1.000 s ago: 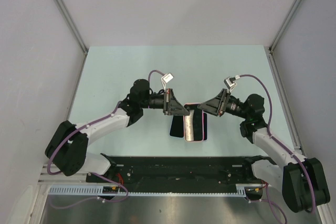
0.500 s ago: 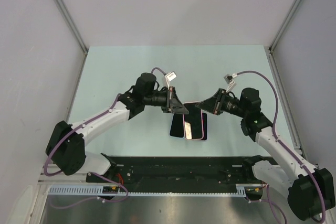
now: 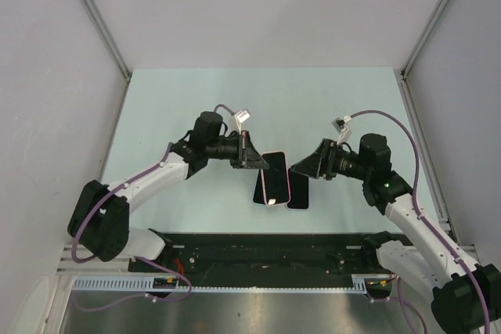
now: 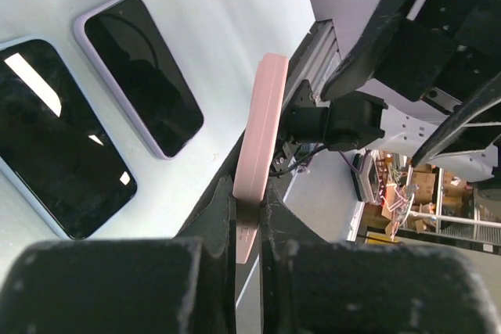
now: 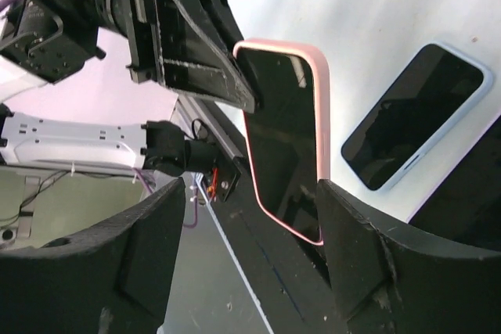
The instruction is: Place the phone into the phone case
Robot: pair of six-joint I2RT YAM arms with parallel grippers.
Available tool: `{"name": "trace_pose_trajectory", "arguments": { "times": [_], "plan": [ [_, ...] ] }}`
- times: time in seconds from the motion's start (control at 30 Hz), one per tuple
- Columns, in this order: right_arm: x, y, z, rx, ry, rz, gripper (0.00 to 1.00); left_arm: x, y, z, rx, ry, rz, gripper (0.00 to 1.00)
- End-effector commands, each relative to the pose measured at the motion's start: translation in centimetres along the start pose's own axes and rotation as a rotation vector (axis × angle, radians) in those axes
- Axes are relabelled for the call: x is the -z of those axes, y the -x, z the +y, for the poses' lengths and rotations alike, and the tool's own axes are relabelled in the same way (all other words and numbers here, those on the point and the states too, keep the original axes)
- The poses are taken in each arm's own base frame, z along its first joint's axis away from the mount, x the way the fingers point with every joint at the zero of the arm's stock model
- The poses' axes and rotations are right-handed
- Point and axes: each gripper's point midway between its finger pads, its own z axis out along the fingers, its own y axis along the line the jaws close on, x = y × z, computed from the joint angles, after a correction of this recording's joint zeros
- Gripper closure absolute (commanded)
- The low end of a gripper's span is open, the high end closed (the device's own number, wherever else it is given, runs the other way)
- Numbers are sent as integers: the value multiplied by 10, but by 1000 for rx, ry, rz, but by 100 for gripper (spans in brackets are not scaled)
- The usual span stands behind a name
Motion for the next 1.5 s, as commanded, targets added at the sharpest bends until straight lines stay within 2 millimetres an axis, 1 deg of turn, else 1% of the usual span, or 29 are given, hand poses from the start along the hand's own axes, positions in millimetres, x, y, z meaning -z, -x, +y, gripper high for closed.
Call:
{"name": "trace_pose_trajectory", "arguments": {
  "times": [0.0, 0.03, 0.07, 0.1, 0.2, 0.23, 0.27, 0.3, 0.37, 0.4, 0.5, 0.53, 0.6, 0.63, 0.7, 0.73, 0.8, 0.83, 0.87, 0.93, 1.03, 1.17, 1.2, 1.23, 1.3, 1.33, 1.37, 1.4, 1.47],
  "plan": [
    [7, -17, 12, 42, 70, 82, 26, 23, 14, -54, -131, -179, -56, 100],
    [7, -22, 12, 39, 80, 95, 22, 25, 14, -56, -136, -183, -61, 100],
    [9, -27, 15, 31, 101, 109, 21, 27, 15, -59, -135, -188, -63, 100],
    [8, -32, 12, 26, 114, 111, 21, 29, 16, -61, -139, -193, -70, 100],
    [7, -38, 17, 14, 173, 107, 20, 34, 19, -70, -141, -227, -84, 100],
    [6, -44, 13, -5, 175, 119, 21, 35, 20, -73, -141, -234, -89, 100],
    [6, -48, 14, -11, 193, 131, 22, 35, 21, -74, -139, -239, -92, 100],
    [7, -47, 19, -13, 220, 122, 23, 36, 21, -75, -141, -240, -97, 100],
    [7, -53, 20, -23, 244, 132, 25, 36, 22, -75, -135, -244, -103, 100],
    [8, -52, 24, -23, 257, 126, 26, 36, 22, -76, -131, -250, -105, 100],
    [8, -56, 25, -27, 271, 135, 32, 37, 23, -77, -116, -266, -117, 100],
    [8, -57, 26, -30, 275, 134, 36, 37, 23, -76, -113, -262, -119, 100],
    [9, -59, 28, -29, 297, 131, 41, 37, 24, -73, -108, -253, -127, 100],
    [10, -59, 31, -36, 305, 126, 49, 37, 25, -70, -109, -243, -139, 100],
    [11, -59, 32, -38, 309, 120, 62, 36, 26, -64, -106, -209, -147, 100],
    [11, -57, 33, -40, 308, 110, 77, 34, 30, -57, -126, -174, -167, 100],
    [12, -54, 34, -45, 304, 92, 88, 33, 30, -45, -106, -99, -161, 100],
    [11, -53, 35, -55, 303, 85, 94, 33, 32, -39, -125, -62, -166, 100],
    [11, -52, 36, -61, 302, 81, 97, 33, 31, -33, -109, -12, -164, 100],
    [8, -48, 33, -85, 278, 57, 100, 33, 32, -29, -128, 25, -163, 100],
    [3, -45, 23, -124, 225, 39, 100, 33, 29, -23, -130, 74, -151, 100],
    [-2, -45, 13, -150, 180, 31, 100, 33, 27, -24, -134, 64, -136, 100],
    [-3, -46, 12, -152, 174, 31, 97, 32, 25, -26, -136, 50, -120, 100],
    [-3, -44, 11, -152, 165, 24, 85, 32, 24, -25, -149, 48, -113, 100],
    [-2, -45, 9, -137, 147, 25, 73, 31, 22, -22, -157, 45, -88, 100],
    [-2, -44, 7, -128, 134, 18, 59, 32, 18, -18, -165, 56, -67, 100],
    [-1, -45, 5, -131, 116, 24, 54, 31, 18, -16, -170, 54, -52, 100],
    [2, -42, 5, -105, 111, 13, 46, 32, 16, -14, -172, 52, -37, 100],
    [5, -42, 5, -100, 100, 14, 33, 35, 13, -4, -179, 65, -1, 100]
  ]
}}
